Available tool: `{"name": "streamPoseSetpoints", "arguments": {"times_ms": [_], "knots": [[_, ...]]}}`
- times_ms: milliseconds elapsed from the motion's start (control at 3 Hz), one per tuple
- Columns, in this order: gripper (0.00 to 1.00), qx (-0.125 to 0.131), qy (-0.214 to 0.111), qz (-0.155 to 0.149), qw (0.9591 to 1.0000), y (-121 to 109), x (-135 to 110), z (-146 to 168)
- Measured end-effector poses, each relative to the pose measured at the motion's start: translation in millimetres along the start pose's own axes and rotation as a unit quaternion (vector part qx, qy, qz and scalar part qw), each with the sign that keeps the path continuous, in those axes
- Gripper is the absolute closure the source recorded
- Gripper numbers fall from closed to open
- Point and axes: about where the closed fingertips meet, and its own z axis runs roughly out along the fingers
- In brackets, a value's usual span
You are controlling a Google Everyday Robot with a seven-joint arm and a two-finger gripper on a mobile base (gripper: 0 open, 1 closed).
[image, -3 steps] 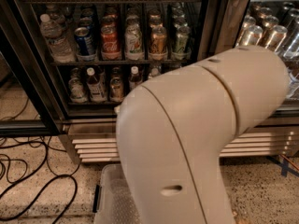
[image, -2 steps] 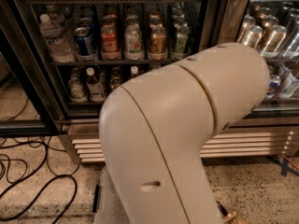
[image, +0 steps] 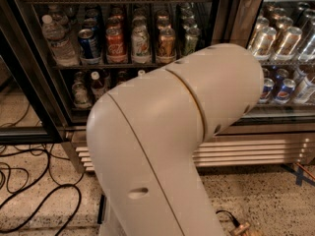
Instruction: Pick blue plastic bottle from bottom shelf of fridge
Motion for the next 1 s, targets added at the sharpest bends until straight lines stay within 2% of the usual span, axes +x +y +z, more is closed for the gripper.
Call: {"name": "streamPoseSetpoints", "arguments": {"times_ms": [1000], "knots": [[0.32, 0.023, -0.008, 0.011, 0.9996, -15.6, -6.0, 10.7]]}}
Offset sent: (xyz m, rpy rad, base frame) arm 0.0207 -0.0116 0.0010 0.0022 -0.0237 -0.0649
